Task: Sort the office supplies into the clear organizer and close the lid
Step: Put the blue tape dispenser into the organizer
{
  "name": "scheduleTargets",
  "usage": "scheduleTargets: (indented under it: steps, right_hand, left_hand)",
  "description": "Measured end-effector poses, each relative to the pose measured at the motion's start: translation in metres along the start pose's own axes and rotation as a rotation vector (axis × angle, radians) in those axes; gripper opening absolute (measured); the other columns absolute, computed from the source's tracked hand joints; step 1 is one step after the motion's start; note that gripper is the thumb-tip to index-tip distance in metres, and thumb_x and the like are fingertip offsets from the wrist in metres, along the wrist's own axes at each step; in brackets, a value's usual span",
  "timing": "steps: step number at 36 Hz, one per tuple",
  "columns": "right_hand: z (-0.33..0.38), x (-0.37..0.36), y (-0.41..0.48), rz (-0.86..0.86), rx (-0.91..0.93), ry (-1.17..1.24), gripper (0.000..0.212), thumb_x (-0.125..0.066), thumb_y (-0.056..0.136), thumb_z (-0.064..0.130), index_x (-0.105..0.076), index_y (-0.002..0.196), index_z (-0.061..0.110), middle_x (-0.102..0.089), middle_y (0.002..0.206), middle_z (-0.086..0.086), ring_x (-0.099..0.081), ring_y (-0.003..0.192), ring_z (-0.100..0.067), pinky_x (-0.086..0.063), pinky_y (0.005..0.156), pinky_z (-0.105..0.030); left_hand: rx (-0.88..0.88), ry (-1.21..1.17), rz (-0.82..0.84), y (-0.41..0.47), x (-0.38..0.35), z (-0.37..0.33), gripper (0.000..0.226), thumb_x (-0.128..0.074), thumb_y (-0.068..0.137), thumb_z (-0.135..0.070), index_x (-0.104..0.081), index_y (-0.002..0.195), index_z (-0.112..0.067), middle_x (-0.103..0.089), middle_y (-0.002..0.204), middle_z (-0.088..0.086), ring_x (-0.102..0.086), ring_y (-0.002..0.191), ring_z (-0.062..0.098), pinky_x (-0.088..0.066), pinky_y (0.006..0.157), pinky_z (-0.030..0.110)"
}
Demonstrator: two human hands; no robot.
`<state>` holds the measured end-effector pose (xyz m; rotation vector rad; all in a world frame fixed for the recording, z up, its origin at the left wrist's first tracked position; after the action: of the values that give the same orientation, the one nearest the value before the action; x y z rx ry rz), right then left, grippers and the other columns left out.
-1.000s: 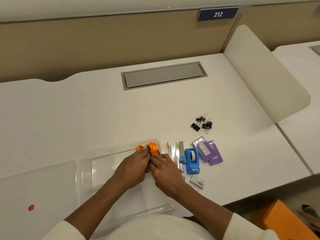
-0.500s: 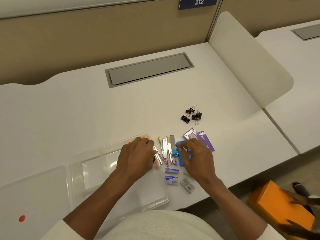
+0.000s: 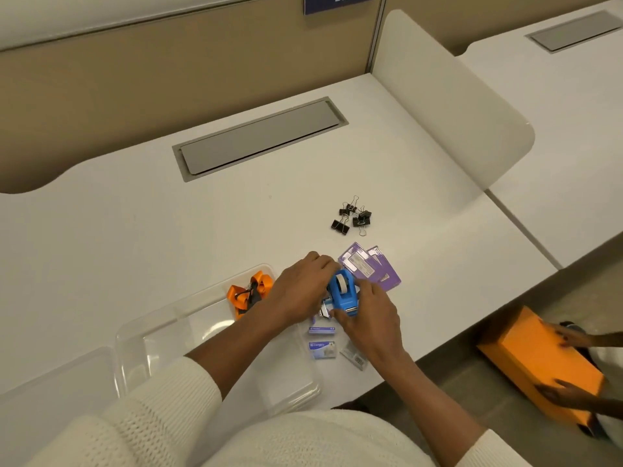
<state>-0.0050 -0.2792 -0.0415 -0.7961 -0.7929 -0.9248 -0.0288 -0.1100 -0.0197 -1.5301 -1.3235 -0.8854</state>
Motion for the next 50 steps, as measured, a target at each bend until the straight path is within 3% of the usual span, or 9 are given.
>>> scheduleTargets:
  steps: [7,11,17,23,28,34,41,45,50]
  right_hand:
    - [-0.002,-0.001,-0.005,-0.07,0.02,0.113,0.064,-0.078,0.087,0.041,-0.055,0.14,0.011,-0.064,0.131,-0.01,-0.062,0.112,-0.021,-0.048,0.099,-0.026]
    - [0.001,0.009,-0.012,-0.151,0.05,0.15,0.063,-0.086,0.081,0.03,-0.063,0.132,0.002,-0.07,0.12,-0.019,-0.067,0.103,-0.031,-0.055,0.092,-0.037]
    - [0.026,0.035,-0.026,-0.209,0.134,0.161,0.073,-0.087,0.077,0.037,-0.059,0.136,0.005,-0.071,0.122,-0.015,-0.07,0.101,-0.03,-0.058,0.087,-0.04]
    - [0.062,0.049,-0.053,-0.094,0.221,0.256,0.073,-0.089,0.074,0.04,-0.059,0.134,0.012,-0.074,0.112,-0.008,-0.072,0.089,-0.022,-0.061,0.084,-0.035]
    - [0.078,0.04,-0.079,0.029,0.367,0.231,0.056,-0.084,0.079,0.045,-0.056,0.122,0.024,-0.068,0.098,0.007,-0.067,0.079,-0.009,-0.059,0.072,-0.025]
    - [0.084,0.011,-0.095,0.185,0.382,0.113,0.054,-0.073,0.085,0.051,-0.047,0.127,0.029,-0.066,0.107,0.008,-0.063,0.092,-0.01,-0.056,0.082,-0.027]
    - [0.076,-0.002,-0.103,0.253,0.356,0.042,0.059,-0.069,0.088,0.048,-0.04,0.136,0.028,-0.06,0.116,0.007,-0.058,0.098,-0.01,-0.05,0.086,-0.021]
    - [0.07,-0.002,-0.11,0.275,0.372,0.009,0.058,-0.067,0.088,0.049,-0.038,0.134,0.03,-0.059,0.115,0.008,-0.055,0.094,-0.01,-0.052,0.084,-0.024]
    - [0.068,-0.01,-0.115,0.329,0.362,-0.036,0.057,-0.063,0.09,0.05,-0.037,0.137,0.03,-0.058,0.121,0.004,-0.055,0.104,-0.016,-0.052,0.091,-0.032]
  left_hand:
    - [-0.019,-0.087,0.024,0.016,-0.007,-0.007,0.055,-0.084,0.08,-0.012,-0.062,0.129,-0.021,-0.069,0.122,0.004,-0.061,0.108,0.022,-0.055,0.083,0.034]
    - [0.011,-0.175,-0.022,0.017,0.006,-0.011,0.05,-0.084,0.079,-0.01,-0.066,0.125,-0.019,-0.07,0.118,0.004,-0.061,0.105,0.023,-0.051,0.082,0.032]
    - [0.04,-0.267,-0.143,-0.002,0.042,-0.018,0.036,-0.077,0.088,-0.011,-0.07,0.123,-0.017,-0.071,0.118,0.003,-0.058,0.107,0.021,-0.054,0.087,0.036]
    - [0.144,-0.338,-0.262,-0.061,0.073,-0.012,0.022,-0.073,0.094,-0.017,-0.072,0.116,-0.019,-0.07,0.115,-0.002,-0.051,0.101,0.01,-0.049,0.09,0.03]
    - [0.22,-0.375,-0.264,-0.12,0.076,0.0,0.019,-0.073,0.091,-0.016,-0.072,0.109,-0.019,-0.066,0.102,-0.008,-0.055,0.097,0.011,-0.045,0.087,0.026]
    - [0.283,-0.395,-0.186,-0.158,0.045,-0.002,0.027,-0.074,0.092,-0.02,-0.067,0.118,-0.022,-0.064,0.115,-0.008,-0.057,0.106,0.01,-0.049,0.094,0.026]
    - [0.244,-0.33,-0.201,-0.166,0.026,-0.007,0.023,-0.075,0.089,-0.016,-0.068,0.111,-0.019,-0.067,0.114,-0.006,-0.059,0.106,0.013,-0.05,0.09,0.026]
    - [0.239,-0.357,-0.196,-0.169,0.017,-0.01,0.024,-0.077,0.086,-0.016,-0.069,0.108,-0.021,-0.068,0.11,-0.006,-0.059,0.101,0.012,-0.049,0.087,0.02]
    - [0.248,-0.359,-0.13,-0.176,0.004,-0.011,0.025,-0.078,0.086,-0.015,-0.07,0.109,-0.023,-0.068,0.104,-0.007,-0.06,0.092,0.01,-0.034,0.074,0.003]
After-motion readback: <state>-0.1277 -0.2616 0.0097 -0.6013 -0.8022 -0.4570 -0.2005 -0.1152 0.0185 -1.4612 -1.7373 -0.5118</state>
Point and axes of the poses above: each hand's wrist, its own y-axis towards the middle knuckle, its own x-axis out of the back of the hand, z = x × y, the point moved 1 cm from there along y, towards the middle knuckle
